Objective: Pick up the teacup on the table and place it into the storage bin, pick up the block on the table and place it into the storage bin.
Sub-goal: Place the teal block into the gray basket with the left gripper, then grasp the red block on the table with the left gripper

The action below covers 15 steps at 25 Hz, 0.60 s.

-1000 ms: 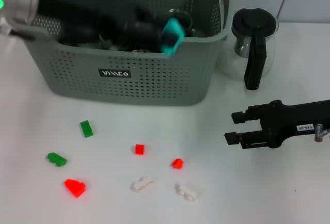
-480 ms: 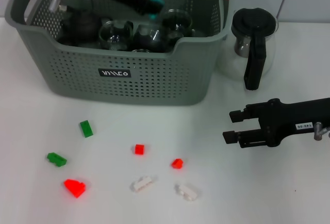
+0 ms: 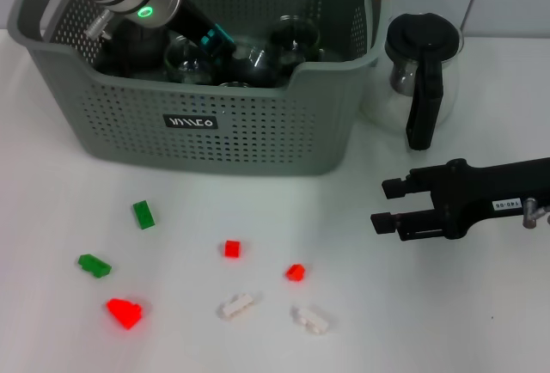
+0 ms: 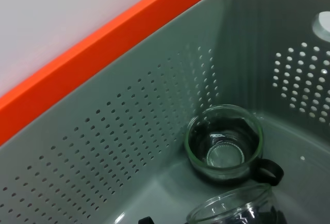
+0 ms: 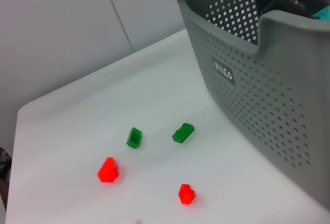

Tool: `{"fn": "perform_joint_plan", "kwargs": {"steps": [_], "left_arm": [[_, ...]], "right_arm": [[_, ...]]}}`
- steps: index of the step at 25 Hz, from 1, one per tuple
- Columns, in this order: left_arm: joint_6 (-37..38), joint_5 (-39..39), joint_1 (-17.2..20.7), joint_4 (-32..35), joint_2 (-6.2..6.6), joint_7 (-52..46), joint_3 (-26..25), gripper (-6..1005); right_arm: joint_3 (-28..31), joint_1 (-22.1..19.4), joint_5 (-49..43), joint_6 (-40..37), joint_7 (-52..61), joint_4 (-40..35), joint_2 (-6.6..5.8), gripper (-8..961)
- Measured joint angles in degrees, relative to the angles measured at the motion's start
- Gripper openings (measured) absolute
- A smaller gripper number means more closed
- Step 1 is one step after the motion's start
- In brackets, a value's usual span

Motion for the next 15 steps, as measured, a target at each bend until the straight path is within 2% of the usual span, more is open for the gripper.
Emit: {"fn": "perform_joint_plan", "kwargs": {"steps": [5,7,10,12,15], "left_arm": [[1.12,0.71,0.33,1.59,-0.54,-0.71,0.01,411],[2.55,0.15,1.25,3.99,-0.81,-0.92,-0.34,453],[5.31,-2.41,4.12,11.15,-1.73,-0.95,-1.47,516],[8.02,-6.52,7.27,18.24,-2.33,-0.80,-2.07,557],[13.28,-15.66,12.01,26.62,-2.04,0.13,-2.34,620]], "right_arm": [[-0.16,0.67,-0.25,0.12,-0.01,0.32,0.13,700],[0.01,0.69,-0.20,0.00,-0.02,0.24,0.12,700],[0.03,0.71,-0.13,-0.15,0.01,0.17,0.12,700],[0.04,0.71,-0.10,-0.23,0.04,0.12,0.20,700],[0.03,0.70,-0.09,-0.23,0.05,0.11,0.26,700]]}}
